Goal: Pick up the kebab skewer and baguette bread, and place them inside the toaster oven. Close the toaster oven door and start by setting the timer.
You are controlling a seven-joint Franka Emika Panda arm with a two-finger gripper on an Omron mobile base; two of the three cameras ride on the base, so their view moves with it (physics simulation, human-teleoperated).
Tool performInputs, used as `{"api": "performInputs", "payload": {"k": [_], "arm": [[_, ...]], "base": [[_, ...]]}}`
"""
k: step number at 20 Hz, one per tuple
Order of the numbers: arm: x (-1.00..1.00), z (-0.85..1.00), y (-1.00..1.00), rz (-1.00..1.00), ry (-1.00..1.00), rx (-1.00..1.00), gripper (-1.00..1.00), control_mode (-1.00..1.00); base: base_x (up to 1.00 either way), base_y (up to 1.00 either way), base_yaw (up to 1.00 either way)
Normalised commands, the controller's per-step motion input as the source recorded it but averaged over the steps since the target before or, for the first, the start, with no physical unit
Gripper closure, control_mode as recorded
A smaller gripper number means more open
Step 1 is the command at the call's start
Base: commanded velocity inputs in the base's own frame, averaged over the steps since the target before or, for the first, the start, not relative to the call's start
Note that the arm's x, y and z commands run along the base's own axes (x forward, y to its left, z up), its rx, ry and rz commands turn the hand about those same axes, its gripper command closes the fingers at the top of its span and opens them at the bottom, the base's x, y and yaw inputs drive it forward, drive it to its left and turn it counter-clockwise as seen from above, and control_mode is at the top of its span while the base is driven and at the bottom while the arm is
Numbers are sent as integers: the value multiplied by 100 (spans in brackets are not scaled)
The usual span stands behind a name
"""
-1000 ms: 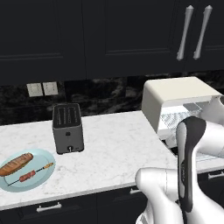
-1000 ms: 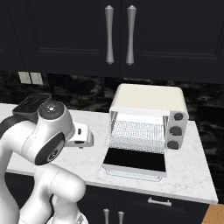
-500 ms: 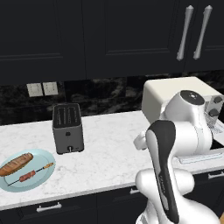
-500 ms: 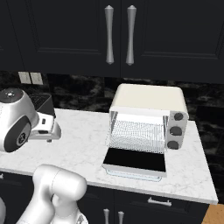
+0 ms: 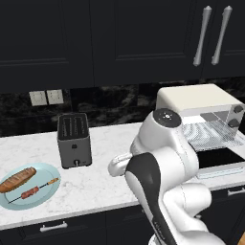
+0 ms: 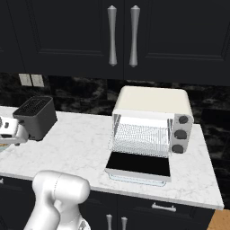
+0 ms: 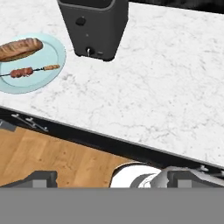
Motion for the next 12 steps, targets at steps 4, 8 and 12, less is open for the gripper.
{"api": "performInputs", "payload": {"k": [4,8,12], "arm": [[-7,0,100,1,-2,0,-100,-100],[1,1,100,0,-1,3,-100,-100],[25,0,87,0,0,8,-100,-100]], "base": [[0,0,0],[0,0,0],[0,0,0]]}}
